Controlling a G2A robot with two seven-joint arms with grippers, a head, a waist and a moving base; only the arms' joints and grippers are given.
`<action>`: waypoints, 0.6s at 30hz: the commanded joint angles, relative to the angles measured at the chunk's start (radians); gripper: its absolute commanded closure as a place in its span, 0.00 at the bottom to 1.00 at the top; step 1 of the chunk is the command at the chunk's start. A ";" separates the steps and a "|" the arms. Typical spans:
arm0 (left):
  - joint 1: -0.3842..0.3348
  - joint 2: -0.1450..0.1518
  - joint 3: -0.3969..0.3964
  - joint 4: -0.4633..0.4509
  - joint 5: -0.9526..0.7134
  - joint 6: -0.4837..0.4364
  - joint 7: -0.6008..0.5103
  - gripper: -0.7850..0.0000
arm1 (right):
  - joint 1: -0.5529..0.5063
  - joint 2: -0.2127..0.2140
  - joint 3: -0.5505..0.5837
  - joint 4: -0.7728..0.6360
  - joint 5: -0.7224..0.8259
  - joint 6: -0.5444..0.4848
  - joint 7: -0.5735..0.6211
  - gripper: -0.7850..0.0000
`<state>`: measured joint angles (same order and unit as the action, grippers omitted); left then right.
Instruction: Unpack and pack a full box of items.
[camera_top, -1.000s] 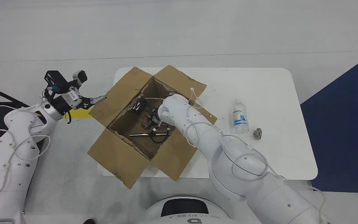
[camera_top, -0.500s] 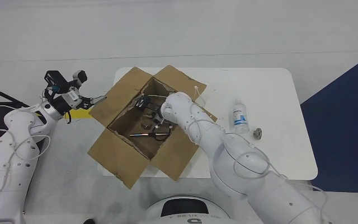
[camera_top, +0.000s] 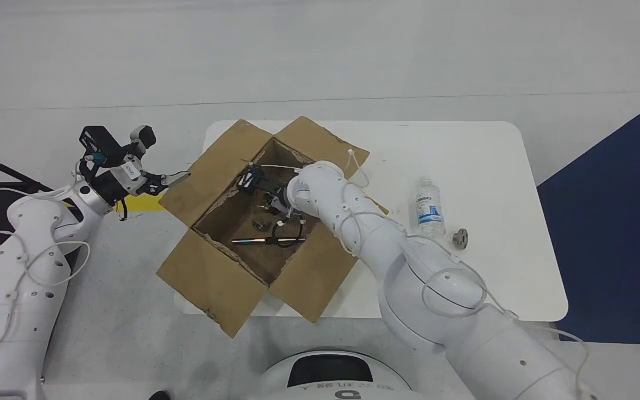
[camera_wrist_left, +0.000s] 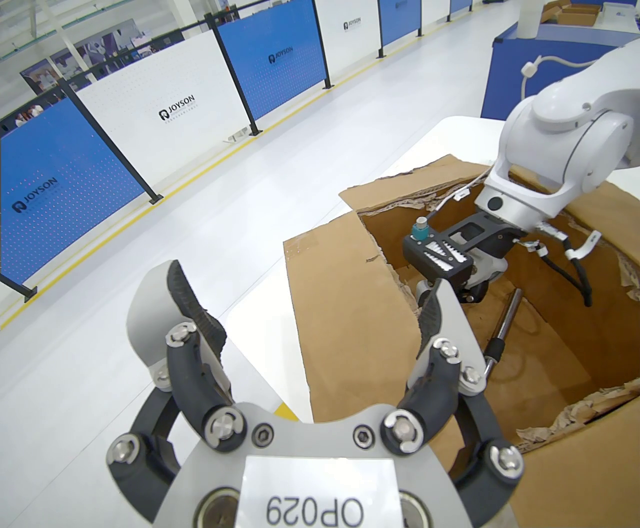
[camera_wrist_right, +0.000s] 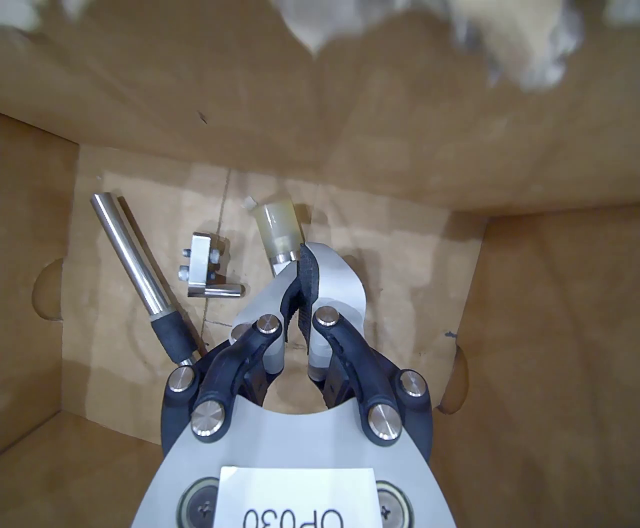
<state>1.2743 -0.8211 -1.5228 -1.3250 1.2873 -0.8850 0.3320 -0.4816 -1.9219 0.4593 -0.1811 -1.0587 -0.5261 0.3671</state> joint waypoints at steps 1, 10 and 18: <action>0.000 0.000 0.000 0.000 0.000 0.000 0.000 0.00 | -0.001 0.004 -0.001 -0.009 -0.010 -0.024 -0.034 0.73; 0.000 0.000 0.000 0.000 0.000 0.000 0.000 0.00 | -0.005 0.023 -0.006 -0.028 -0.052 -0.086 -0.116 0.67; 0.000 0.000 0.000 0.000 0.000 0.000 0.000 0.00 | -0.016 0.011 -0.015 -0.060 -0.071 -0.089 -0.036 0.51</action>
<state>1.2743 -0.8211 -1.5228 -1.3250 1.2873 -0.8850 0.3320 -0.4975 -1.9092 0.4452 -0.2399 -1.1289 -0.6065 0.3272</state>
